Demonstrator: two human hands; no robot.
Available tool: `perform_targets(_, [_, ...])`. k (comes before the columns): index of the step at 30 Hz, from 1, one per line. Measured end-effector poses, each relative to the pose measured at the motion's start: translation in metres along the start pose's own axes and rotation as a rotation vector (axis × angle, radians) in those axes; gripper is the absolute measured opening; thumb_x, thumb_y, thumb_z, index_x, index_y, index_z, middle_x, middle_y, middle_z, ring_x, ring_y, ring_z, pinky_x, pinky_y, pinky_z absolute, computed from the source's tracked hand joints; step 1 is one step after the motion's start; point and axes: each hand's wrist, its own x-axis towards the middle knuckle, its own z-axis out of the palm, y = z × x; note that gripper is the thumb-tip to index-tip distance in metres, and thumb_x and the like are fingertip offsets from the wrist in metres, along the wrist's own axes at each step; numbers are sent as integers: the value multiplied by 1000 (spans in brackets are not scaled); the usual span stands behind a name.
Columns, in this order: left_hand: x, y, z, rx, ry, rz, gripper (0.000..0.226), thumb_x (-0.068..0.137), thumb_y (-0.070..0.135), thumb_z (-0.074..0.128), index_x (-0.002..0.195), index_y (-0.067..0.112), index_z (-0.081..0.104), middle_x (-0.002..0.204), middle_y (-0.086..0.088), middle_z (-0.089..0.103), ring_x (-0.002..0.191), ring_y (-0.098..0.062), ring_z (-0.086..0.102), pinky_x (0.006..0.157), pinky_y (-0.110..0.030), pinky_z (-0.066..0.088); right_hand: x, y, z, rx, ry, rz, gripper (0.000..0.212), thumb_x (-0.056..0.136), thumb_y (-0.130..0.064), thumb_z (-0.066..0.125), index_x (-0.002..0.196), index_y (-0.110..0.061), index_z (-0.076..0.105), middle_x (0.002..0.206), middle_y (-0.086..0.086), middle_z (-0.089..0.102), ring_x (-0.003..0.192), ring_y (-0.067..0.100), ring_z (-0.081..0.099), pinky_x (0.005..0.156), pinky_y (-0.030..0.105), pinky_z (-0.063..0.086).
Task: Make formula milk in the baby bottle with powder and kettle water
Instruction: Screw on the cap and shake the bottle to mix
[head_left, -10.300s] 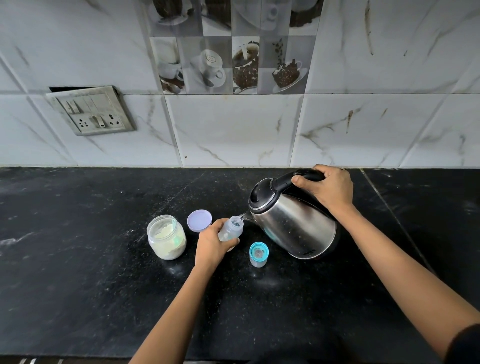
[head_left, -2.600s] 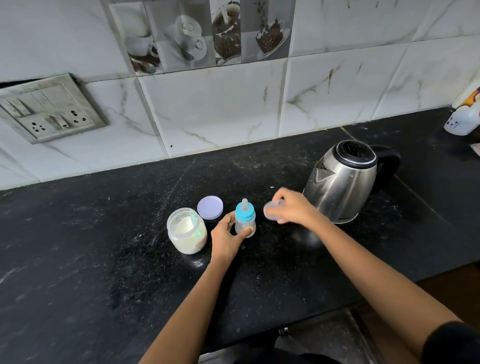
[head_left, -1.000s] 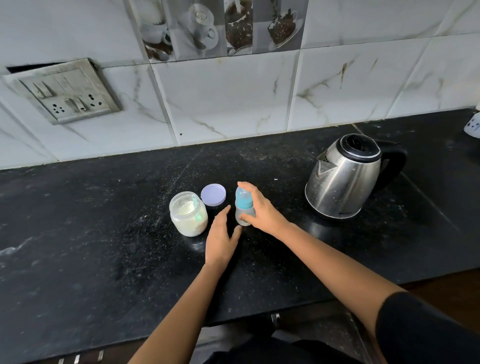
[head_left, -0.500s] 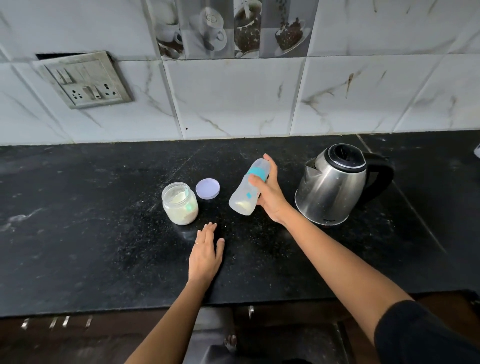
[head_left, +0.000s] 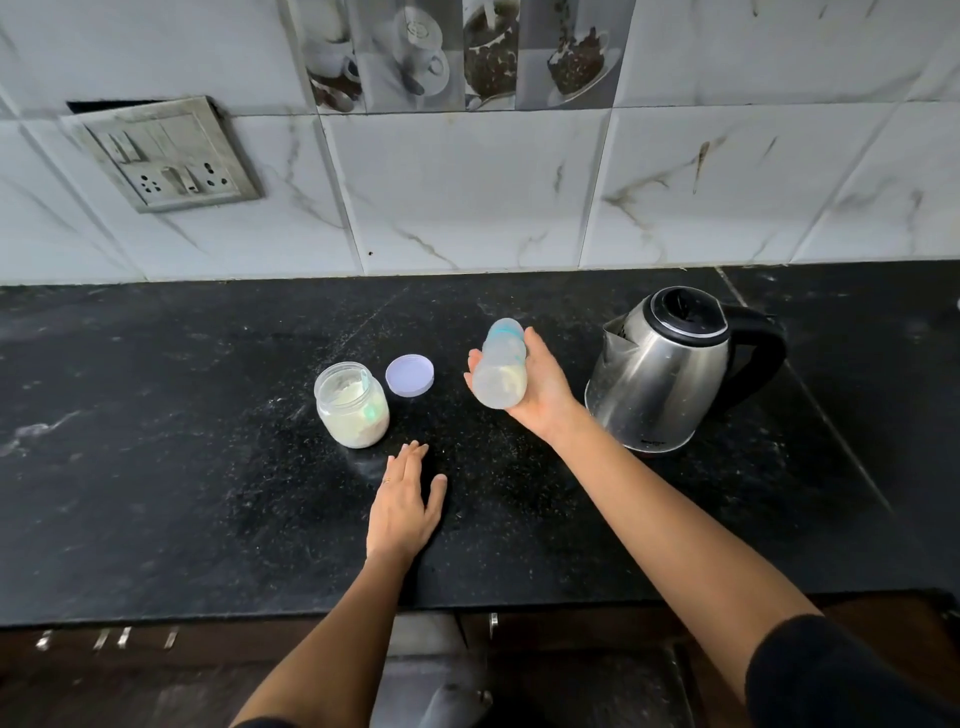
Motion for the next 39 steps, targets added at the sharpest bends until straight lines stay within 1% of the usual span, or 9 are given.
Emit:
perform_targets(4, [2, -1, 1, -1, -10, 2, 48, 96, 31, 49, 140, 12, 40, 150, -4, 35, 142, -21, 23, 114, -39, 25, 5, -12, 11, 51, -9, -77, 38, 100, -31, 46, 131, -10, 41, 110, 24, 54, 92, 36, 62, 84, 61, 51])
perform_targets(9, [5, -6, 4, 19, -6, 14, 48, 97, 31, 48, 139, 10, 41, 150, -6, 35, 142, -21, 23, 116, -36, 20, 0, 0, 14, 76, -173, -5, 40, 88, -43, 59, 103, -6, 51, 78, 13, 52, 63, 21, 56, 65, 39, 58])
perform_targets(14, [8, -12, 10, 86, 23, 46, 48, 97, 27, 47, 138, 4, 42, 146, -13, 40, 140, -23, 29, 117, -33, 15, 16, -7, 24, 342, -32, -81, 44, 90, -37, 62, 118, -6, 48, 112, 22, 55, 88, 31, 65, 62, 39, 60])
perform_targets(16, [10, -15, 11, 98, 22, 46, 49, 97, 28, 44, 140, 5, 39, 148, -12, 37, 141, -23, 27, 118, -32, 11, 15, 1, 19, 229, -72, -25, 48, 86, -36, 63, 120, -6, 49, 114, 21, 60, 78, 26, 68, 62, 32, 60])
perform_targets(20, [12, -19, 14, 173, -8, 75, 52, 100, 31, 34, 146, 7, 29, 154, -10, 26, 144, -20, 17, 119, -34, 4, 18, 18, 9, 11, -153, -53, 44, 86, -36, 60, 122, -14, 47, 94, 12, 61, 58, 19, 62, 54, 26, 55])
perform_targets(24, [13, -21, 16, 214, -23, 74, 55, 100, 34, 30, 148, 8, 22, 156, -9, 20, 145, -18, 11, 119, -33, 1, 29, 2, 16, 365, 67, -164, 26, 87, -32, 62, 96, -10, 55, 75, 9, 59, 62, 19, 61, 58, 24, 55])
perform_targets(29, [14, -22, 17, 237, -29, 72, 58, 99, 37, 30, 149, 9, 21, 157, -9, 19, 145, -18, 10, 119, -33, 0, 22, 27, 10, 20, -29, -200, 35, 90, -31, 58, 119, -15, 47, 87, 11, 54, 56, 20, 60, 55, 27, 54])
perform_targets(34, [13, -21, 16, 227, -27, 70, 57, 100, 36, 30, 149, 9, 21, 157, -8, 18, 146, -17, 9, 119, -32, 0, 26, 8, 20, 219, 66, -240, 35, 88, -35, 61, 116, -17, 49, 82, 9, 55, 54, 20, 62, 56, 27, 54])
perform_targets(39, [13, -22, 16, 207, -29, 71, 56, 100, 36, 30, 148, 9, 22, 156, -8, 20, 145, -17, 10, 119, -32, 0, 11, 37, 13, -96, -23, -233, 38, 90, -33, 57, 124, -23, 42, 87, 11, 55, 53, 21, 58, 53, 28, 52])
